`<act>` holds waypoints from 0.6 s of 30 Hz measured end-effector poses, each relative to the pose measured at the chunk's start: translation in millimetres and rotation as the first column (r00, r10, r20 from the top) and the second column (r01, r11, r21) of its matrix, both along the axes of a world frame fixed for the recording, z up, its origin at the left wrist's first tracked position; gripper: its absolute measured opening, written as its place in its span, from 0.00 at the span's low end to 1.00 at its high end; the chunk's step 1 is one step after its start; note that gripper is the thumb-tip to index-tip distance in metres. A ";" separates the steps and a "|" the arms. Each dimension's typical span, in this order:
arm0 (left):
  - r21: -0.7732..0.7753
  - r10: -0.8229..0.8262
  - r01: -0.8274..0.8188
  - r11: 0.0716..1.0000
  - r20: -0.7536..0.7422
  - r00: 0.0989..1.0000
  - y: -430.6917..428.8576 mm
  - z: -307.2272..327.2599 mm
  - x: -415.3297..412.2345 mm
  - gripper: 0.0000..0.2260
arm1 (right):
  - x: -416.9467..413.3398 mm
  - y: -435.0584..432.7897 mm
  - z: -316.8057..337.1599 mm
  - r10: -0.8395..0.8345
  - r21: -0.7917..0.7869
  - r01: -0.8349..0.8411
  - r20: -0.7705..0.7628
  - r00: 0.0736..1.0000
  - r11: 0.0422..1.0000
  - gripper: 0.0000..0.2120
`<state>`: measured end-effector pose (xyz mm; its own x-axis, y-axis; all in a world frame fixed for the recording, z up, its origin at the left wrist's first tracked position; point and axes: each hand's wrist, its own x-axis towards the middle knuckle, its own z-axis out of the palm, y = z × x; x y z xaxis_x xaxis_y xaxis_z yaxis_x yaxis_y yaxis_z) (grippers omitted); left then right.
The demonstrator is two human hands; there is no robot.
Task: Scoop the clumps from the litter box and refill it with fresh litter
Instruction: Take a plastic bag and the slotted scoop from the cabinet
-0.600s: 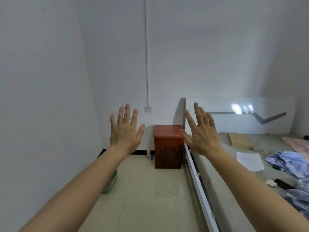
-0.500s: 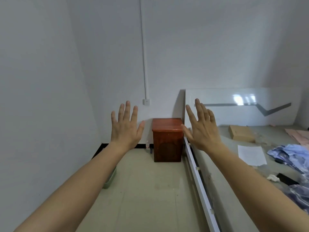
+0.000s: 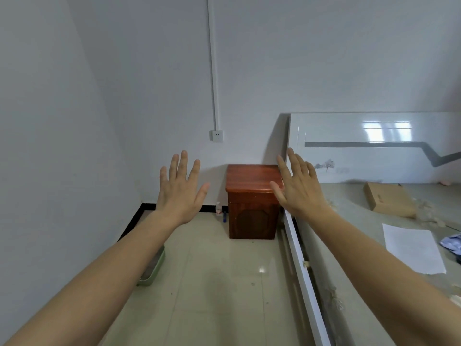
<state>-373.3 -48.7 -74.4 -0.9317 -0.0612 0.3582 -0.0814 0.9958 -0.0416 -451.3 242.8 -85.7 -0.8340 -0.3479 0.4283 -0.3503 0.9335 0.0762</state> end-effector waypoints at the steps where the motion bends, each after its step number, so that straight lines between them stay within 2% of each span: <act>1: 0.018 -0.011 0.011 1.000 0.012 1.000 -10.5 -10.4 -23.5 0.30 | -21.8 -10.1 -10.2 -0.004 0.008 0.004 0.017 1.000 1.000 0.33; 9: 0.146 -0.080 0.054 0.988 0.175 0.981 -87.9 -45.9 -216.3 0.31 | -193.2 -66.0 -41.5 -0.020 0.146 -0.002 0.145 0.989 0.989 0.32; 13: 0.180 -0.084 0.031 0.983 0.295 0.952 -99.0 -62.7 -306.8 0.33 | -259.3 -69.5 -57.2 -0.060 0.119 0.037 0.195 0.979 0.992 0.31; 18: 0.220 -0.082 -0.006 0.975 0.387 0.919 -91.0 -120.6 -401.3 0.33 | -350.7 -64.8 -107.2 -0.071 0.143 0.034 0.257 0.964 0.989 0.31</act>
